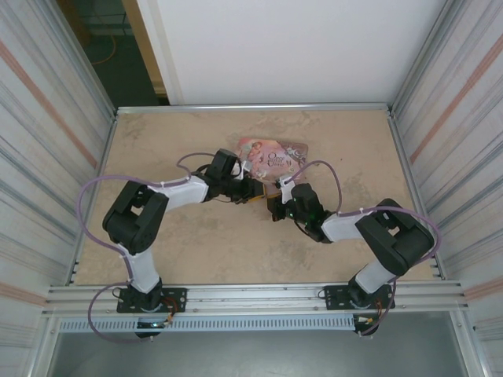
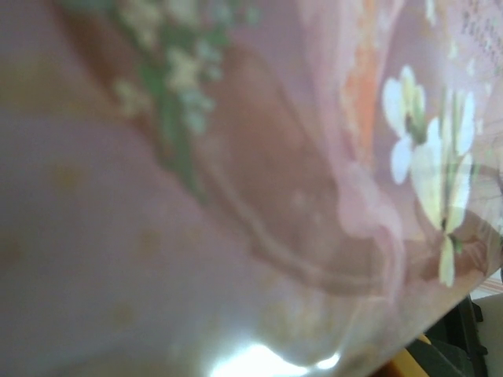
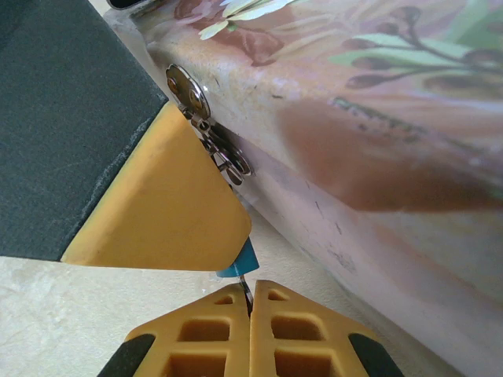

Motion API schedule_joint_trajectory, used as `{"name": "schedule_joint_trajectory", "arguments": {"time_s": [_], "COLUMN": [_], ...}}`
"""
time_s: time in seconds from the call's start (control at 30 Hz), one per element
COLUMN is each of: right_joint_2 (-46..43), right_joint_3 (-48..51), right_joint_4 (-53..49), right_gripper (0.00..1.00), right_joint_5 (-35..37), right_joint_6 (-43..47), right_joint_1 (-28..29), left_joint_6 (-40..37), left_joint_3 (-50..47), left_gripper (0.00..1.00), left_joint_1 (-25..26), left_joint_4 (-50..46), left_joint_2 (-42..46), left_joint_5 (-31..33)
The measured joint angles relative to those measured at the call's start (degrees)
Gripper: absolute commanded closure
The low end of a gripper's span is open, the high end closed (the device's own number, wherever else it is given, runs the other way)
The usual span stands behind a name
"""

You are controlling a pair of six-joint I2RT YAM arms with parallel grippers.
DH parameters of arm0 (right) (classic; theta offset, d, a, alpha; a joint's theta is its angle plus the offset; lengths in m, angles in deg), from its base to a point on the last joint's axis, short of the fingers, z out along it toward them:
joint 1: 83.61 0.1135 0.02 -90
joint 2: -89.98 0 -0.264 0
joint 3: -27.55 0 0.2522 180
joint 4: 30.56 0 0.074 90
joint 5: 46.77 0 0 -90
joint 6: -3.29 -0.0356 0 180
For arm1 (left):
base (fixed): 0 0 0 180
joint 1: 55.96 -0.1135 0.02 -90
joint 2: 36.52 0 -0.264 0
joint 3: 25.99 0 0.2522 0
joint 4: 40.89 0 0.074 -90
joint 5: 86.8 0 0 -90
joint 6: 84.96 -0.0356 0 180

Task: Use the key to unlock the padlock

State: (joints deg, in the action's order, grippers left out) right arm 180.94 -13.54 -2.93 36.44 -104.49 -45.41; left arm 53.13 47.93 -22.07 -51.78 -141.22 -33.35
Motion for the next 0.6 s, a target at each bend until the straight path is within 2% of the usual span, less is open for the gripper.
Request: {"name": "schedule_joint_trajectory", "arguments": {"time_s": [0.37,0.6], "right_joint_2": [1.7,2.38], "right_joint_3": [1.77,2.51], "right_joint_4": [4.42,5.16], "right_gripper": [1.0,1.0], "right_joint_5": [1.03,0.66], "right_joint_6": [-1.75,-3.54], "right_joint_1": [0.02,0.04], "left_joint_6": [-0.22,-0.24], "left_joint_3": [-0.09,-0.7], "left_gripper": [0.7,0.63], "left_joint_1": [0.66,1.01], "left_joint_4": [1.07,1.05], "left_joint_2": [-0.76,-0.76], "left_joint_5": [1.27,1.03]}}
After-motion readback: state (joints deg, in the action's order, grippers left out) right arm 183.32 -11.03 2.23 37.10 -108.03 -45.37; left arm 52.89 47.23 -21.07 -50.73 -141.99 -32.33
